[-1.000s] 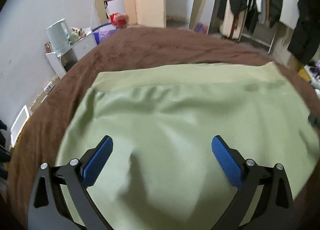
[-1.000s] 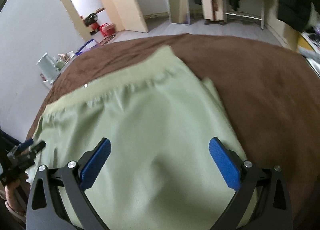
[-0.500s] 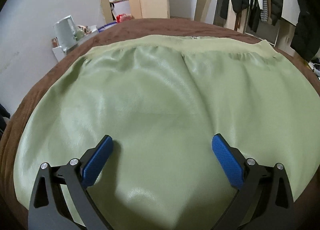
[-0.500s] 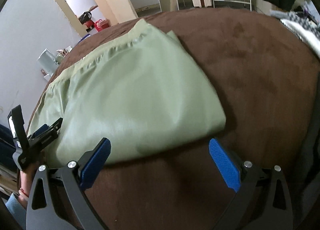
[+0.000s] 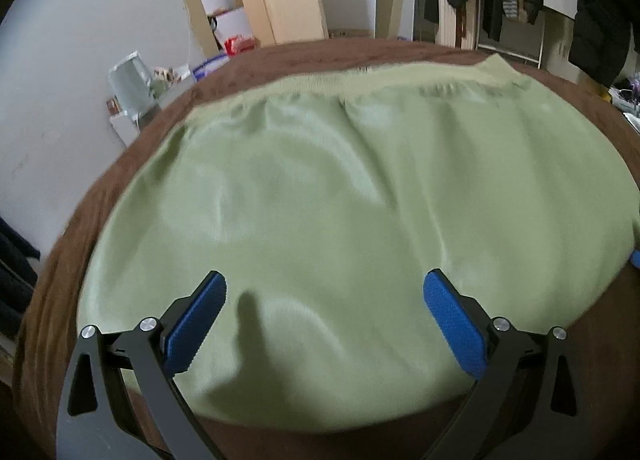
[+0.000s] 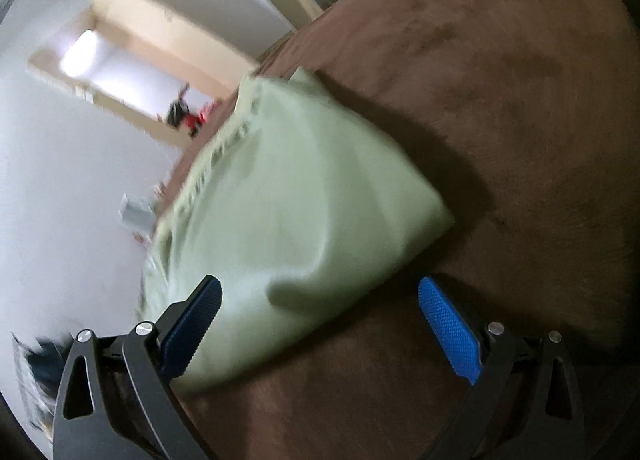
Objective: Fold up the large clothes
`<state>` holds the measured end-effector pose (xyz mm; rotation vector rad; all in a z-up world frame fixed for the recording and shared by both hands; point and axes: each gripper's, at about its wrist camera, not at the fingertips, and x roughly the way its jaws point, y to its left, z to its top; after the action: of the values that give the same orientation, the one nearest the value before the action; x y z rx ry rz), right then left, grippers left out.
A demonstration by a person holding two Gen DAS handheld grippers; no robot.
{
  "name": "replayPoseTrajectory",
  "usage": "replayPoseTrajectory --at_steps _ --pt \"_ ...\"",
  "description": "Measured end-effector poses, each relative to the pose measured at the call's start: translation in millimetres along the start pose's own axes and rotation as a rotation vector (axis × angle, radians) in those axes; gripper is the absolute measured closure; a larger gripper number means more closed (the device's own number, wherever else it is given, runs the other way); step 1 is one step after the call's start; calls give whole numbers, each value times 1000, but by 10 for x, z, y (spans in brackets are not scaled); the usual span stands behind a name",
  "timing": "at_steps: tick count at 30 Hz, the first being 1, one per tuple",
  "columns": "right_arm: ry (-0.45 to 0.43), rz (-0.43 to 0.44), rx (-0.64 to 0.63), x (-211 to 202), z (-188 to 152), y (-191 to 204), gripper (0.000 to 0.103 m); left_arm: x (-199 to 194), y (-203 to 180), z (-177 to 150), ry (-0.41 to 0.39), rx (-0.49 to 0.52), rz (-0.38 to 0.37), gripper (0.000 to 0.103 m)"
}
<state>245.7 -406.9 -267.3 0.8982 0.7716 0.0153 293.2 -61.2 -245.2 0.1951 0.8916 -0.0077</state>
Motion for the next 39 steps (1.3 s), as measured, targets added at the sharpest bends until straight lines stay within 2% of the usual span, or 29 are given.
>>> replayPoseTrajectory --at_steps 3,6,8,9,11,13,15,24,28,30,33,36,39 --pt "-39 54 73 61 118 -104 5 124 1 -85 45 -32 -10 6" --pt "-56 71 123 127 249 -109 7 150 -21 -107 37 -36 4 6" --pt "-63 41 131 176 297 -91 24 155 -20 -125 29 -46 5 6" --pt "-63 15 134 188 310 -105 48 162 -8 -130 30 -55 2 6" --pt "-61 16 165 211 314 -181 55 167 -11 -138 34 -62 0 5" --pt "-57 38 163 207 308 -186 77 165 -32 -135 34 -57 11 5" --pt "-55 79 154 212 285 -140 84 163 -33 -144 36 -61 14 5" --pt "-107 139 128 -40 306 126 88 162 11 -121 76 -63 13 6" --pt "-130 82 84 -183 286 351 88 152 19 -109 110 -59 11 6" --pt "-153 86 94 -270 247 407 89 132 30 -105 134 -63 0 6" --pt "-184 44 8 -472 204 614 89 64 1 -135 159 -53 -23 6" --pt "-180 48 1 -643 137 661 89 -75 -59 -177 140 -33 -34 9" --pt "-161 40 18 -691 123 595 89 -234 -112 -228 80 -41 -56 10"
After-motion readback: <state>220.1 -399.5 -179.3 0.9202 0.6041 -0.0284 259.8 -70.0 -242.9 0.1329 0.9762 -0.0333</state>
